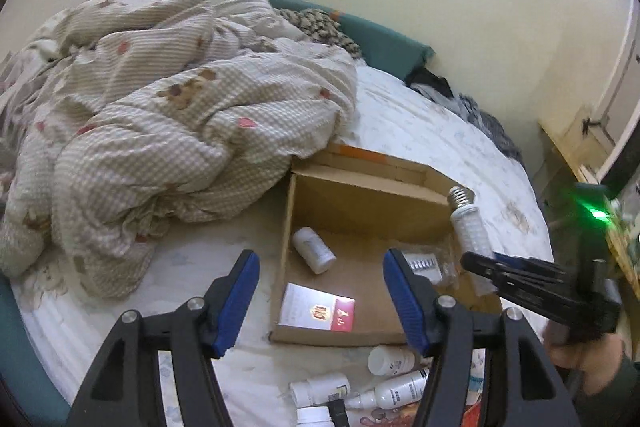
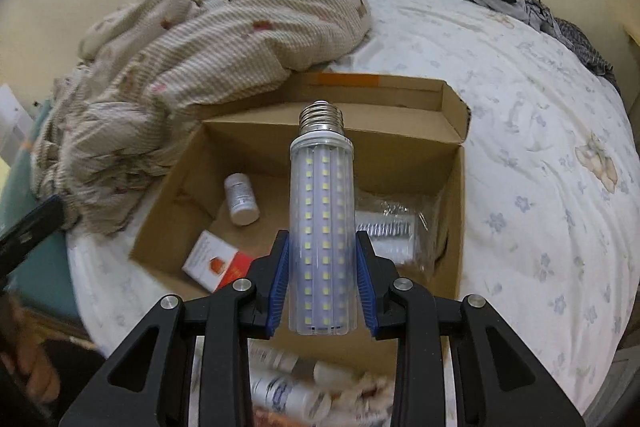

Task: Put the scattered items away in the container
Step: 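Lower the LED bulb into the box and open the right gripper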

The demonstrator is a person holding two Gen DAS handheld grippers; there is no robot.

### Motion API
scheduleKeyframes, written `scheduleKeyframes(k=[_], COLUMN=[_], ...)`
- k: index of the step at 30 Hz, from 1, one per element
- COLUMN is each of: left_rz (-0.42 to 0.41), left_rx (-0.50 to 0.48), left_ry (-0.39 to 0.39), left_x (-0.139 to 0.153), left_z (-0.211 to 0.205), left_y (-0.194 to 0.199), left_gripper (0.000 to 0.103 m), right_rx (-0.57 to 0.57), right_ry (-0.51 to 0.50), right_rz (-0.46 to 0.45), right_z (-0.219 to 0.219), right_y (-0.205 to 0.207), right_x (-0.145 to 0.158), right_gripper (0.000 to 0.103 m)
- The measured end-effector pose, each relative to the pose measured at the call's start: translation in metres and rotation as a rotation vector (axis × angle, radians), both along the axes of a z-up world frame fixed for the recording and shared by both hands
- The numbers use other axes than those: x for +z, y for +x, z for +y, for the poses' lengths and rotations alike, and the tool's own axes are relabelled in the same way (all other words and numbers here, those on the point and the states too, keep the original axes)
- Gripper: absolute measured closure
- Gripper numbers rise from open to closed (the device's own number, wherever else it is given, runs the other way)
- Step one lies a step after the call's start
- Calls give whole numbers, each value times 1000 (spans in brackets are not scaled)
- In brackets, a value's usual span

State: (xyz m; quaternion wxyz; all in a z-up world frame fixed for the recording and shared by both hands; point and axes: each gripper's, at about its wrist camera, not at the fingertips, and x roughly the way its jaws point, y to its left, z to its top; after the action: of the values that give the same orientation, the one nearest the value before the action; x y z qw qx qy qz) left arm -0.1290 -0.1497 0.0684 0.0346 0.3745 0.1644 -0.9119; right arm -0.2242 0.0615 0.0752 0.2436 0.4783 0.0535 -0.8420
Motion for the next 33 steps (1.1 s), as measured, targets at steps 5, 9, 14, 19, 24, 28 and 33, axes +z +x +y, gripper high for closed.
scheduleKeyframes(k=[5,9,14,19,24,28,33], left_rz=[-39,-40,-58,-69,-74,-101,-146], left_rx=[8,-18,-45,-52,-64,-77,-98], left_ry=[76,73,46,30,-7,-34,-54], left_x=[-10,-12,-16,-19,-20,-25,-35], left_z=[-12,-6,3,7,14,20,27], left_y=[-9,-13,-18,-21,-23,-26,-30], left_gripper=[38,38,38,38,38,38,38], right_rx=[13,12,2,-2,21,34,63], right_ry=[119,186,201,178,130,88,30], right_rz=[-43,-109,-141,-141,-87,-50,-2], right_z=[-24,-33,-36,-34,-25,-10,15], right_y=[-22,-34,-39,-35,-22,-3,40], right_x=[-30,-56,-71,-67,-41,-13,21], right_gripper=[70,69,68,63,63,63,63])
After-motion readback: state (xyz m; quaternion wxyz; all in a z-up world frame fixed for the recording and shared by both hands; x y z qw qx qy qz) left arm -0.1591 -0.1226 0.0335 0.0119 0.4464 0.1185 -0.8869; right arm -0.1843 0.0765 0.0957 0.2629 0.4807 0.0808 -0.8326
